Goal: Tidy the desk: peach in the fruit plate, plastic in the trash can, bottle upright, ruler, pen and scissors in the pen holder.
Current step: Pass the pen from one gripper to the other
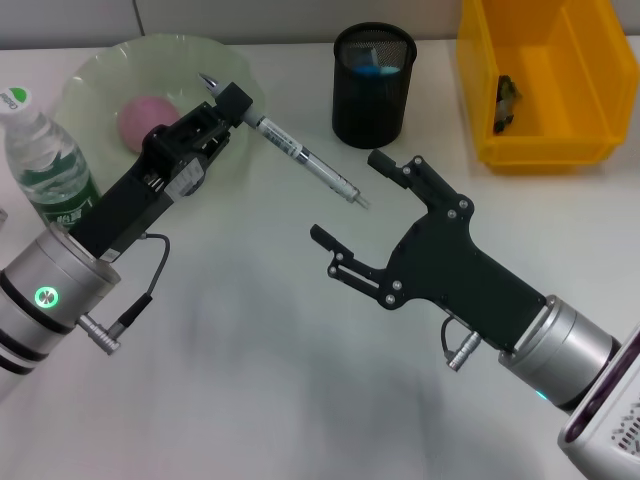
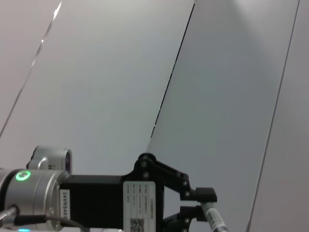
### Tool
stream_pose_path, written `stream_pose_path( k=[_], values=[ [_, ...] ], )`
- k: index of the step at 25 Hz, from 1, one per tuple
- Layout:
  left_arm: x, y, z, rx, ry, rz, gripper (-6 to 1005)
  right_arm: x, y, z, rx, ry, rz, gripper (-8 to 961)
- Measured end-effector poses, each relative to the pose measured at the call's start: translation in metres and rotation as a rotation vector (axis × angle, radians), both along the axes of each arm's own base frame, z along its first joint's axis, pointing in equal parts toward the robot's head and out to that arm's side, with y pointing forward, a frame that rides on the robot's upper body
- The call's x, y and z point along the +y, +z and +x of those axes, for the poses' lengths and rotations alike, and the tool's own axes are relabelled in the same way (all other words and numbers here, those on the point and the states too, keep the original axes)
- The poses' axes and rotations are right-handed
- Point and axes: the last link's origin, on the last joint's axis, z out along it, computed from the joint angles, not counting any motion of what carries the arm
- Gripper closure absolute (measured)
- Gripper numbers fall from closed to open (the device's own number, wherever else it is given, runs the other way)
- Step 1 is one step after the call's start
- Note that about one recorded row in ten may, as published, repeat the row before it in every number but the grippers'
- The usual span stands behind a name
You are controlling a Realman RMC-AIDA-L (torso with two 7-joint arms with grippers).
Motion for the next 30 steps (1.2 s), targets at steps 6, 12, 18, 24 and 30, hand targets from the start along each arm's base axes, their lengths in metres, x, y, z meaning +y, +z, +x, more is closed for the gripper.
stream_pose_path(
  k=[6, 12, 18, 24, 30],
  values=[
    [-0.0013, -0.0018, -0.0003, -0.007, 0.009, -0.008, 870, 0.0043, -0.0013, -0.0029, -0.008, 0.006, -0.002, 145],
    [-0.0030, -0.0029, -0.0008, -0.011, 0.014, -0.012, 870, 0.0066, -0.0024, -0.0050, -0.006, -0.002, -0.002, 146],
    [-0.0045, -0.0039, -0.0009, -0.011, 0.014, -0.015, 870, 0.0081, -0.0042, -0.0053, -0.016, -0.004, -0.008, 146],
    [-0.0055, -0.0042, -0.0010, -0.013, 0.015, -0.015, 870, 0.0076, -0.0049, -0.0063, -0.018, 0.003, -0.013, 147],
    [-0.0057, -0.0041, -0.0012, -0.013, 0.015, -0.014, 870, 0.0069, -0.0053, -0.0067, -0.019, 0.008, -0.016, 333]
  ],
)
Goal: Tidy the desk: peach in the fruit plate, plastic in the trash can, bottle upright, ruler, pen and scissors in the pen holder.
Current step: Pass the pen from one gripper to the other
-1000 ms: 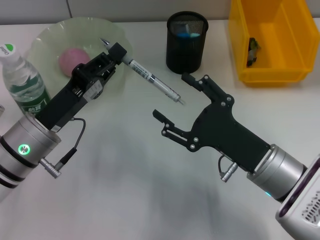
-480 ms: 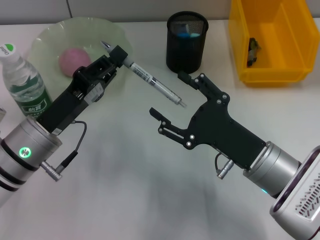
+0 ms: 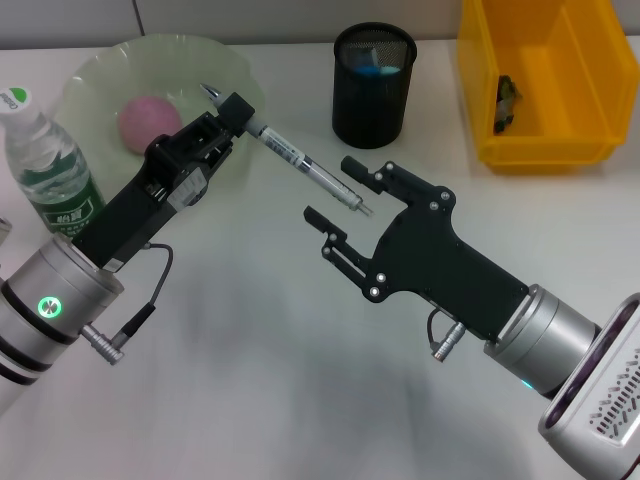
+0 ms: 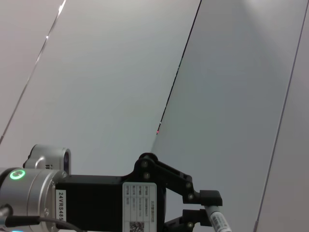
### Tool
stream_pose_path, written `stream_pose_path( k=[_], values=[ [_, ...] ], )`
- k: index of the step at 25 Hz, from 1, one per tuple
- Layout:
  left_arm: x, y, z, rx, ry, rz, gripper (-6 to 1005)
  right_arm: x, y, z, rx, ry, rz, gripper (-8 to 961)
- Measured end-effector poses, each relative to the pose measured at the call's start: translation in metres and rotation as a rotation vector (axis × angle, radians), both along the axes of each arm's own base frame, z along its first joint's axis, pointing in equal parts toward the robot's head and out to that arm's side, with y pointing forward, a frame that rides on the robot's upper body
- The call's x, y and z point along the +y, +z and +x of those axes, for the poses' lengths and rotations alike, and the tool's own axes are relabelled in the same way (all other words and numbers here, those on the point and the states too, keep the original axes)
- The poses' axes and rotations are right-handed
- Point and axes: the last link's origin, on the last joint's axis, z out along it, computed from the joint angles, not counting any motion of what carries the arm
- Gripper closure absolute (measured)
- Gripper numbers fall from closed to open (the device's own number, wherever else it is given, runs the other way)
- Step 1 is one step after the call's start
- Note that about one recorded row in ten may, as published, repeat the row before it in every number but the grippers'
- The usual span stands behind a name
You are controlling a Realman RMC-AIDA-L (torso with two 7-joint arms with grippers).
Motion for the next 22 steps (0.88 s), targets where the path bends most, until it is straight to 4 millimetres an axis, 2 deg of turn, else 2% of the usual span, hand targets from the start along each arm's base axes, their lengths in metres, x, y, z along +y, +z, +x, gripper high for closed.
stream_pose_path(
  k=[9, 22],
  values=[
    [0.0002, 0.0001, 0.0001, -0.001, 0.000, 0.000, 870, 0.0005, 0.0003, 0.0001, 0.000, -0.001, 0.002, 582],
    [0.0008, 0.0004, 0.0005, -0.004, 0.001, 0.002, 870, 0.0021, 0.0021, -0.0005, 0.008, -0.003, 0.013, 642]
  ],
)
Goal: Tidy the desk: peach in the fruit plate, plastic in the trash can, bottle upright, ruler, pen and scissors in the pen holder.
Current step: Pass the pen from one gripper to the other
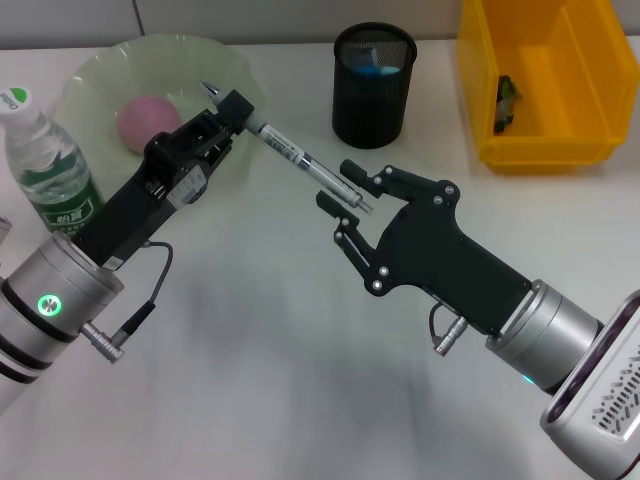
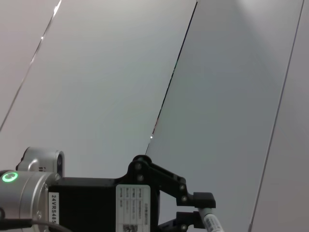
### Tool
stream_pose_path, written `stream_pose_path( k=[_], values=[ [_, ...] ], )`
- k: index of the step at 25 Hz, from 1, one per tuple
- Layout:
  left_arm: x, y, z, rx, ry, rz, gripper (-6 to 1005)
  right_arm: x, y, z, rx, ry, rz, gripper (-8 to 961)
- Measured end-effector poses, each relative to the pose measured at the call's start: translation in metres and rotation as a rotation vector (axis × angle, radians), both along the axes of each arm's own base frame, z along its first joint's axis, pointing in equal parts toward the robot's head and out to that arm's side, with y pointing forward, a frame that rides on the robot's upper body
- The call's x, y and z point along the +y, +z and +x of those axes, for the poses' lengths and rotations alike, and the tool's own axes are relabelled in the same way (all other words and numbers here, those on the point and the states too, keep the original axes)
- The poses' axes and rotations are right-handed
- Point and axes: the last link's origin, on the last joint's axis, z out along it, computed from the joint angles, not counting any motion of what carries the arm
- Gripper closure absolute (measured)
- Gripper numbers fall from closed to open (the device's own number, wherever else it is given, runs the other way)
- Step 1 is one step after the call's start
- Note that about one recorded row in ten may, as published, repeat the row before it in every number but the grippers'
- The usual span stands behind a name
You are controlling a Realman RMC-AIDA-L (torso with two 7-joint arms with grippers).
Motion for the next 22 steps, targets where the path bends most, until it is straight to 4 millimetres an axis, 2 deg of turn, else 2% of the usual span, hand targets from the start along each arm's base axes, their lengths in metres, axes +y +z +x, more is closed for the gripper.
stream_pose_path(
  k=[13, 22],
  values=[
    [0.0005, 0.0015, -0.0002, 0.007, -0.008, 0.008, 870, 0.0031, 0.0011, -0.0013, 0.011, -0.014, 0.012, 780],
    [0.0030, 0.0041, 0.0031, 0.019, -0.042, 0.016, 870, 0.0035, 0.0011, -0.0018, 0.012, -0.013, 0.012, 816]
  ],
)
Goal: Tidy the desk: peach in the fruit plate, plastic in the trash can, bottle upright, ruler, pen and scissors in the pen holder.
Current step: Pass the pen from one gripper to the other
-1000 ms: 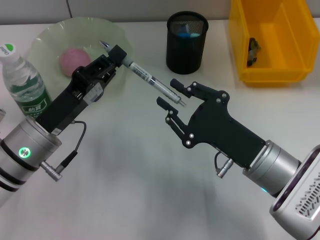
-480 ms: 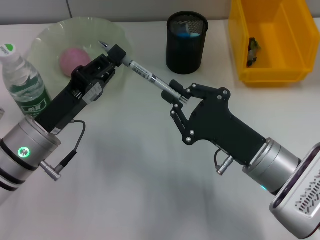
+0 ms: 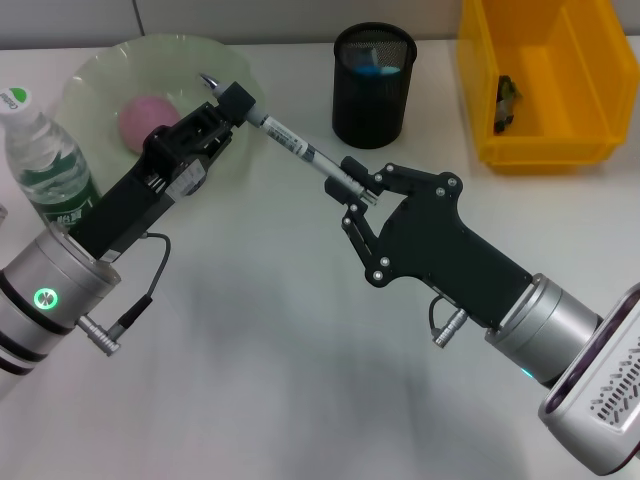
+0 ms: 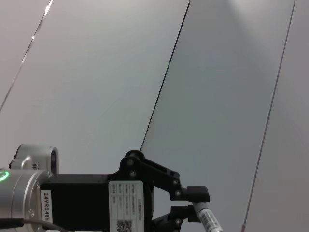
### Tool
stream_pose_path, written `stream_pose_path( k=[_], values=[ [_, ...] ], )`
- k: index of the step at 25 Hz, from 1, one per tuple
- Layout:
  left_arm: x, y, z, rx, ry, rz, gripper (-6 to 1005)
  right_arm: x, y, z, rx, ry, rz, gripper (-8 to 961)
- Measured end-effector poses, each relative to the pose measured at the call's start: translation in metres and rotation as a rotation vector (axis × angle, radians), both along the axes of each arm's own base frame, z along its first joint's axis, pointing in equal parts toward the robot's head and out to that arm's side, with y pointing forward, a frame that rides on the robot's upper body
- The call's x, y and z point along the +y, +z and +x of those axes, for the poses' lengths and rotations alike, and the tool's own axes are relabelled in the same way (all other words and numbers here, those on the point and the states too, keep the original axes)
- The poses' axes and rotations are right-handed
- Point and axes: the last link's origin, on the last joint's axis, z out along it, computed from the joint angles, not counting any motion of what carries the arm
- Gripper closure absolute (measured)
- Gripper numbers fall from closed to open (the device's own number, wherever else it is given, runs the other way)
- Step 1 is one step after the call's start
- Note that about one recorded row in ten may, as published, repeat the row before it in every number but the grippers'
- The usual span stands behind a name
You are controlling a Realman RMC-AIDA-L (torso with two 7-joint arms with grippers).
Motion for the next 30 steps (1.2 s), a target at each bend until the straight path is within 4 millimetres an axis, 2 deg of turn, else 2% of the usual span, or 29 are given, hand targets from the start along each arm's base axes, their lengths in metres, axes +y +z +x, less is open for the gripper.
stream_pose_path(
  k=[7, 13, 18, 28, 30],
  values=[
    [-0.0002, -0.0012, 0.0004, 0.006, -0.004, -0.006, 870, -0.0005, -0.0008, -0.0010, -0.002, 0.008, -0.005, 817],
    [0.0012, -0.0012, -0.0005, 0.008, 0.006, -0.005, 644, -0.0008, -0.0007, -0.0011, -0.002, 0.010, -0.006, 817],
    [0.0011, -0.0012, -0.0030, 0.008, 0.022, -0.006, 396, -0.0015, -0.0008, -0.0006, -0.002, 0.009, -0.006, 815],
    [0.0009, -0.0009, -0.0040, 0.007, 0.028, -0.004, 216, -0.0016, -0.0009, -0.0005, -0.003, 0.009, -0.006, 813],
    [0.0006, -0.0008, -0.0042, 0.007, 0.028, -0.003, 216, -0.0015, -0.0010, -0.0006, -0.003, 0.010, -0.006, 813]
  ],
)
